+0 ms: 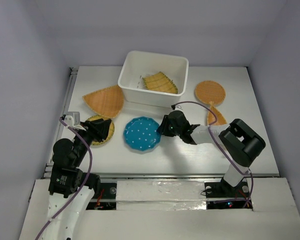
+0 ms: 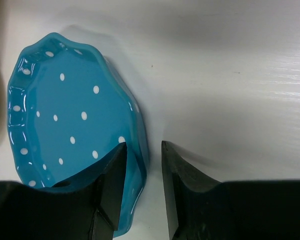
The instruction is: Place the plates into the plastic bin on the countertop
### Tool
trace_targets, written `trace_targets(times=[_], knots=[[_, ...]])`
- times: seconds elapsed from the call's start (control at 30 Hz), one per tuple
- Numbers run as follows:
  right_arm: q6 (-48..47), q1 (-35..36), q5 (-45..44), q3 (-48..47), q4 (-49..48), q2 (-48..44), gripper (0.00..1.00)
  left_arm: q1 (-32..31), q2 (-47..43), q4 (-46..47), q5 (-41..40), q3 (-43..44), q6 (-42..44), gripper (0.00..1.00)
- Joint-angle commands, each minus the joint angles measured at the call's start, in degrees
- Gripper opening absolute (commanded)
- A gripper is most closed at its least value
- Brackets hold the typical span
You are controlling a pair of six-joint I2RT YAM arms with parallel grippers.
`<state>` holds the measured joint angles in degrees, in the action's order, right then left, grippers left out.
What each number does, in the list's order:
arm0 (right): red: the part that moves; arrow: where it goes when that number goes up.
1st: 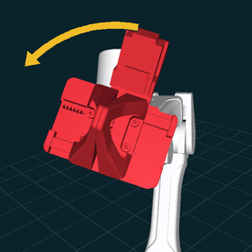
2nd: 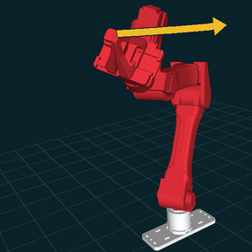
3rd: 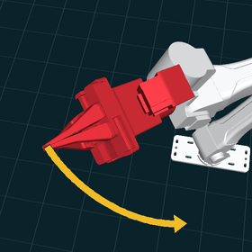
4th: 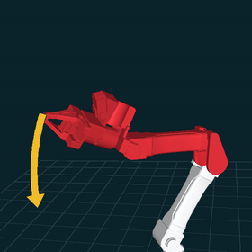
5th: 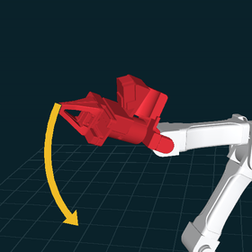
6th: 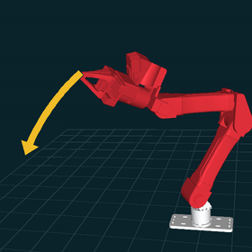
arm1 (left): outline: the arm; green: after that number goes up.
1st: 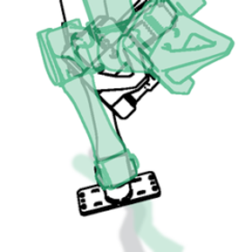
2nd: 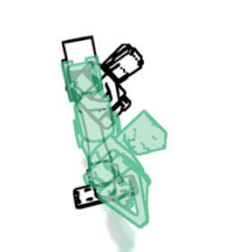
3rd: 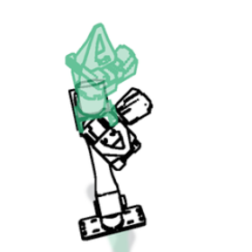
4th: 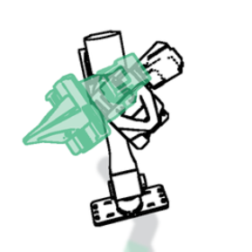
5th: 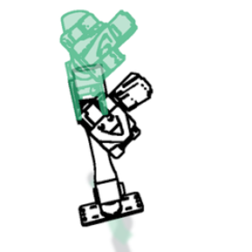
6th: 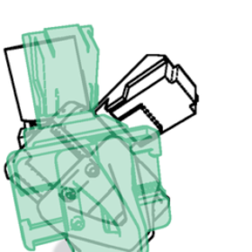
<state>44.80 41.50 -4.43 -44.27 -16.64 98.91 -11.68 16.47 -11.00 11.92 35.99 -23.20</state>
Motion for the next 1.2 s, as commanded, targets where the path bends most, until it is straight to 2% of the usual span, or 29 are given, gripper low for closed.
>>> trace_targets(times=[0.0, 0.17, 0.3, 0.33, 0.37, 0.5, 0.57, 0.97, 1.1, 1.17], knots=[[-2.17, 1.57, -2.60, -2.48, 5.39, 1.46, 0.40, -0.36, -1.00, 1.78, -0.14, -0.30, 0.00, 0.40], [-3.05, 2.19, -2.96, -3.54, 6.98, 2.51, 0.29, -0.36, -1.61, 1.69, -0.50, -0.30, 0.09, 0.40], [-2.79, 2.19, -3.13, -2.58, 6.72, 2.08, 0.12, -0.36, -1.62, 1.69, -0.41, -0.30, 0.09, 0.40], [-2.70, 2.19, -3.39, -2.14, 6.63, 1.72, 0.02, -0.36, -1.62, 1.69, -0.50, -0.30, 0.00, 0.40], [-2.70, 2.19, -3.40, -1.70, 6.28, 1.20, 0.00, -0.36, -1.62, 1.69, -0.41, -0.30, 0.09, 0.40], [-1.73, 2.19, -2.00, 2.43, 2.59, -3.80, 0.00, -0.36, -1.62, 1.69, -0.50, -0.30, 0.09, 0.40], [-0.42, 2.19, 0.63, 6.19, -1.79, -9.85, 0.00, -0.36, -1.62, 1.69, -0.50, -0.30, 0.09, 0.40], [8.29, 0.43, 10.05, 12.54, -12.09, -27.71, 0.00, -0.36, -1.35, 1.69, -0.50, -0.30, 0.09, 0.40], [8.38, -0.10, 11.11, 12.02, -10.00, -33.42, 0.00, -0.36, -1.35, 1.69, -0.41, -0.30, 0.09, 0.40], [7.07, -0.10, 9.88, 9.48, -5.43, -37.64, 0.00, -0.36, -1.35, 1.69, -0.50, -0.30, 0.09, 0.40]])
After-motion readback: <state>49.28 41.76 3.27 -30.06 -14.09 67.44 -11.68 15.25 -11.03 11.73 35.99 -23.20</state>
